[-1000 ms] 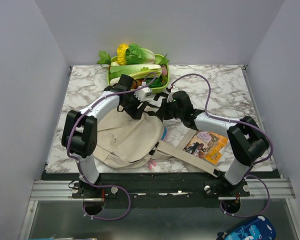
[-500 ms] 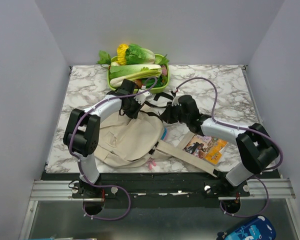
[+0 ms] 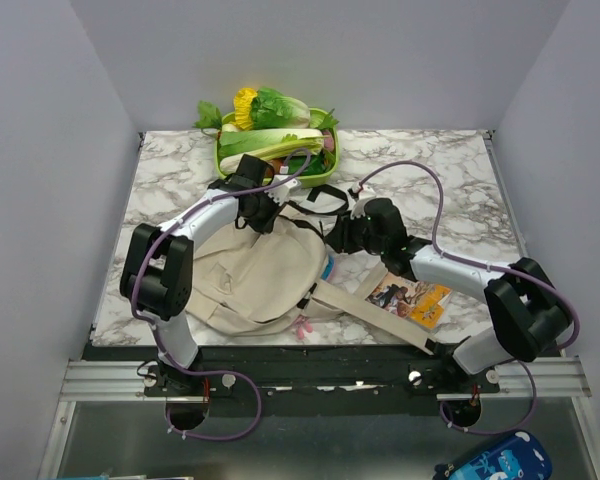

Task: Pack the student bag
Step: Adjust the student bag at the center of the board.

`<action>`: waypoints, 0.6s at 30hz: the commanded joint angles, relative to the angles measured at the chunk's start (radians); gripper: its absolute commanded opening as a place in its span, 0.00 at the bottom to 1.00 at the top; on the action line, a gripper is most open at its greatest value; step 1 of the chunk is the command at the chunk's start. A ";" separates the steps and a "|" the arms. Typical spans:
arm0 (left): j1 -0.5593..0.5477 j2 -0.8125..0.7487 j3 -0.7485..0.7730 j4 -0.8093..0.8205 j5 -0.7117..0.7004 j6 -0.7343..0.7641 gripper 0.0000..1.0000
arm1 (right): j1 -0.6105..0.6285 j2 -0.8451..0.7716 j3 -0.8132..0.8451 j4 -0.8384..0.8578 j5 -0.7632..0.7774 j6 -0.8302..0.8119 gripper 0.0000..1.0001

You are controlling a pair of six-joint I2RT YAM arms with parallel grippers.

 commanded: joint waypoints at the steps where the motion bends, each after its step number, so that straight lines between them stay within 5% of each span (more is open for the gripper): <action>1: 0.005 -0.078 0.003 -0.050 0.057 0.016 0.00 | -0.008 -0.018 0.007 0.053 0.014 -0.024 0.49; 8: 0.005 -0.066 -0.012 -0.051 0.046 0.018 0.00 | -0.009 0.008 0.040 0.102 -0.029 0.009 0.74; 18: 0.003 -0.063 -0.007 -0.050 0.046 0.021 0.00 | -0.009 0.107 0.074 0.168 -0.043 0.049 0.70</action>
